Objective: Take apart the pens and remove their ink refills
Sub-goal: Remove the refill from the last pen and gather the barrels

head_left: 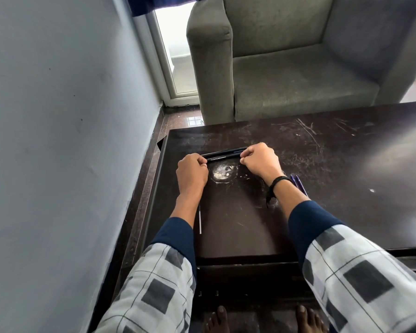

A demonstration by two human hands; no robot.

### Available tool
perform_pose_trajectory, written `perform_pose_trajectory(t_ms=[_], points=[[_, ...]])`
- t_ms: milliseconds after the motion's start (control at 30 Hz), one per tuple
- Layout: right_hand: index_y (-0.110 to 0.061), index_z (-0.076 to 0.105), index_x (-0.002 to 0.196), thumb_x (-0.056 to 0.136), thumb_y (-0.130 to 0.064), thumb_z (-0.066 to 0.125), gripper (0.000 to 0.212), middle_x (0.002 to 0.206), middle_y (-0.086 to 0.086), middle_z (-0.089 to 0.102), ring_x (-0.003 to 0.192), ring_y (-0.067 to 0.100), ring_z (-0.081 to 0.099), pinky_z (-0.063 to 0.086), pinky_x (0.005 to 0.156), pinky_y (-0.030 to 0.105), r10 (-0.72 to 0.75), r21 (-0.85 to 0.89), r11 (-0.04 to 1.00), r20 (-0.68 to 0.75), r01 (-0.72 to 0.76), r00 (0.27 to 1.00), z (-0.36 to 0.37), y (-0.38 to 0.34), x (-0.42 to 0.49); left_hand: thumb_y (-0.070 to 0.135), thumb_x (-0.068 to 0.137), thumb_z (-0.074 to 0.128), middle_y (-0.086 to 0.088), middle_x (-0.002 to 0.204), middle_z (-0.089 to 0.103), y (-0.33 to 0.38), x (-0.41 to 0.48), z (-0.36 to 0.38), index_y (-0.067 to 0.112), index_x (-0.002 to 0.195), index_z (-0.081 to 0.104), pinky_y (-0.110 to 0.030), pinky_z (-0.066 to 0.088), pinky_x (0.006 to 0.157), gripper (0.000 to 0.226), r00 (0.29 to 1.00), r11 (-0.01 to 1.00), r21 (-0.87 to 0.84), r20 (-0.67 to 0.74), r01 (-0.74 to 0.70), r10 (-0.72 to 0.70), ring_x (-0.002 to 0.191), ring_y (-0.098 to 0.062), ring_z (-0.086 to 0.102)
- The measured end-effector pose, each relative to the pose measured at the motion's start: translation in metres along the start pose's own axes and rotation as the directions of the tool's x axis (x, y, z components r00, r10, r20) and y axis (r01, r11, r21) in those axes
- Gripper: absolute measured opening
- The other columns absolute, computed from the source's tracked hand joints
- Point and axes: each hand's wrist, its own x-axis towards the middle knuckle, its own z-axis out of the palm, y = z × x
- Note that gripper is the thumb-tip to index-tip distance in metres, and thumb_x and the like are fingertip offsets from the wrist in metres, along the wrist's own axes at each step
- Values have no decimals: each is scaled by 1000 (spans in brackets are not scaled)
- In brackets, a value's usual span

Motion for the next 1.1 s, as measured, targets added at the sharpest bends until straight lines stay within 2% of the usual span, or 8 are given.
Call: perform_pose_trajectory(t_ms=[100,267,467,567,667,767,900,1100], points=[[-25,78,94,88,-12,67,18,106,6,75,101,26,68,53,90,30,-4,8,1000,24,4,1000,-6,-1,-1,10,93,65,-5,102,76,1,0,0,18,100,78,-26,48,84,17,1000,1000,-16,20,4,-4,95,-22,71],[-30,70,67,83,-15,70,22,91,6,76,91,26,72,58,89,37,2,21,1000,-40,-1,999,-38,-2,-4,9,93,64,-2,102,76,6,-5,-10,21,99,79,-24,48,82,20,1000,998,-71,24,0,2,95,-20,71],[-26,72,77,80,-12,69,15,95,8,75,98,33,68,52,85,33,-17,-183,983,-180,-17,984,-99,3,-30,7,91,67,3,98,77,24,-12,-54,19,98,79,-20,52,83,18,992,972,-202,-68,-119,107,86,-6,66],[-22,72,78,78,-14,72,9,90,10,74,92,35,68,50,77,32,-51,-305,952,-109,15,993,-99,12,-54,8,90,69,8,91,74,33,-27,-75,21,95,78,-11,47,73,17,991,946,-300,-87,-121,99,80,2,63],[-20,68,84,78,-17,74,10,90,9,71,89,36,67,47,71,31,-85,-425,903,-24,67,996,-85,21,-77,9,87,70,9,88,75,30,-48,-79,29,87,77,-31,59,84,21,996,911,-403,-51,-83,69,86,-5,69],[-15,65,92,80,-14,71,13,94,11,69,91,38,66,54,75,38,-97,-478,873,27,98,995,-72,25,-90,11,86,71,10,84,75,22,-70,-79,35,81,75,-43,60,87,25,999,903,-427,7,-43,52,85,-9,71],[-18,63,89,78,-10,70,16,93,8,69,87,34,65,50,70,35,-87,-460,880,79,114,993,-66,22,-94,10,85,71,9,78,75,13,-82,-82,34,79,75,-45,59,87,25,999,903,-429,37,-4,22,80,-9,71],[-27,61,91,77,-4,67,28,108,3,65,99,30,63,41,73,28,-63,-391,913,151,119,986,-62,23,-94,7,86,71,6,78,76,15,-81,-79,31,81,76,-42,60,87,26,996,891,-453,93,34,9,79,-11,72]])
